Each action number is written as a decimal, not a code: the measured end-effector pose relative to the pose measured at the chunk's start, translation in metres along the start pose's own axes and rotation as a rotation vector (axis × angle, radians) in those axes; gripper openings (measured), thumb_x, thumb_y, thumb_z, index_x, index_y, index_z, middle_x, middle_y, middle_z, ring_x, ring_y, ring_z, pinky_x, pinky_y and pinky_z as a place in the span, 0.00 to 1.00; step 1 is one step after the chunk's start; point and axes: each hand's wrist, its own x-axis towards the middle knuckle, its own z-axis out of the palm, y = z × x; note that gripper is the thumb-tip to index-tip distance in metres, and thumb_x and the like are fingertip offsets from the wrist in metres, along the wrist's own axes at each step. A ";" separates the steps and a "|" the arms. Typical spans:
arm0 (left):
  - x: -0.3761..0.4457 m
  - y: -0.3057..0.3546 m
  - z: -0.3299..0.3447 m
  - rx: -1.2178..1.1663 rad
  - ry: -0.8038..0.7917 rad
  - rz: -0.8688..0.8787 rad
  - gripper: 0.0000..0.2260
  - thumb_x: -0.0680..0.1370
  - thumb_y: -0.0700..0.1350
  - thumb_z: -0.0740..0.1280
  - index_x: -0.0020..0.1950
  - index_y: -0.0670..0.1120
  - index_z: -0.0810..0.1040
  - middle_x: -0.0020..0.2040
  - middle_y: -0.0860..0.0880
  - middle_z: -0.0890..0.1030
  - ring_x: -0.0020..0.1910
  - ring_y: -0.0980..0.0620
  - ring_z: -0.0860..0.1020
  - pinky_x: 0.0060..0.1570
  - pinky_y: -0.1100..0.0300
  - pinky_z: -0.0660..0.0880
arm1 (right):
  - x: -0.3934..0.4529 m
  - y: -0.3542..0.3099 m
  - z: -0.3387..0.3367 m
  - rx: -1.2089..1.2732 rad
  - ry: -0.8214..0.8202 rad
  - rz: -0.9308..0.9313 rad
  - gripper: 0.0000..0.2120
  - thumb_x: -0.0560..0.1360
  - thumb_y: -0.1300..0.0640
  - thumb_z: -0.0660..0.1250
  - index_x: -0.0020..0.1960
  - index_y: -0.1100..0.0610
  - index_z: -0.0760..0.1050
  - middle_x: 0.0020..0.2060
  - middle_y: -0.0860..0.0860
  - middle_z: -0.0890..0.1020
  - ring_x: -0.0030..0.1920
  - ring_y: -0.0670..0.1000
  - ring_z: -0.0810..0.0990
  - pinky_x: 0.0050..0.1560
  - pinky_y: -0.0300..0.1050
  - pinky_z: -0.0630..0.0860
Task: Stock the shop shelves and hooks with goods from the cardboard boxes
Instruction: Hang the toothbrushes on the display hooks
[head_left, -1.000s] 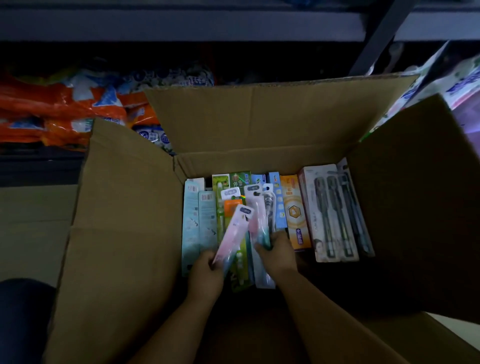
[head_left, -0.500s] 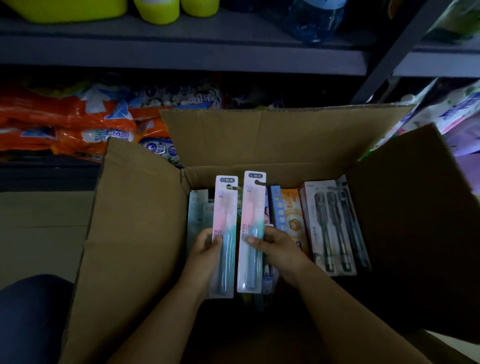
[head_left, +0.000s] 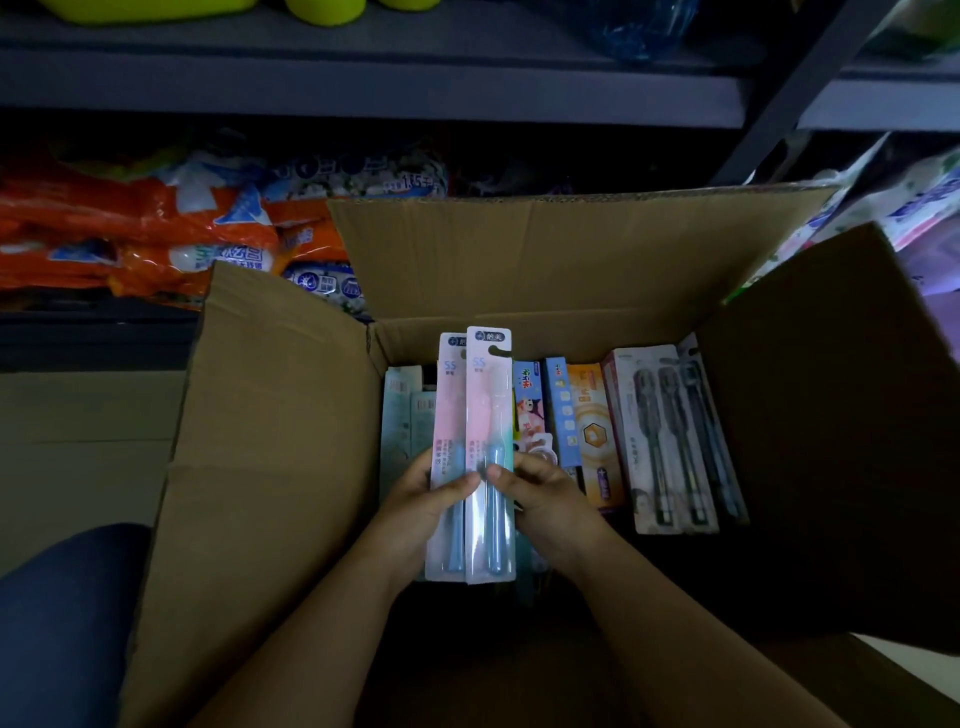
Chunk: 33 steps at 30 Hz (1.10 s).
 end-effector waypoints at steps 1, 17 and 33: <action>0.000 0.000 0.000 -0.004 -0.008 -0.011 0.15 0.75 0.37 0.68 0.61 0.45 0.77 0.54 0.44 0.83 0.54 0.45 0.82 0.54 0.51 0.78 | 0.000 0.002 0.000 0.050 -0.002 -0.001 0.10 0.69 0.59 0.71 0.50 0.59 0.81 0.49 0.54 0.85 0.53 0.52 0.83 0.54 0.47 0.79; 0.014 -0.021 -0.018 0.167 0.221 -0.021 0.19 0.72 0.35 0.71 0.63 0.43 0.76 0.55 0.45 0.82 0.55 0.45 0.80 0.59 0.49 0.75 | 0.003 0.031 -0.074 -0.549 0.437 0.098 0.10 0.77 0.58 0.63 0.38 0.56 0.78 0.37 0.54 0.80 0.40 0.52 0.77 0.45 0.45 0.75; 0.010 -0.021 -0.016 0.140 0.275 0.049 0.15 0.75 0.32 0.67 0.59 0.45 0.76 0.47 0.52 0.82 0.46 0.56 0.79 0.46 0.63 0.74 | 0.026 0.057 -0.049 -1.019 0.259 0.121 0.07 0.79 0.59 0.62 0.52 0.61 0.77 0.56 0.60 0.79 0.58 0.59 0.78 0.58 0.50 0.76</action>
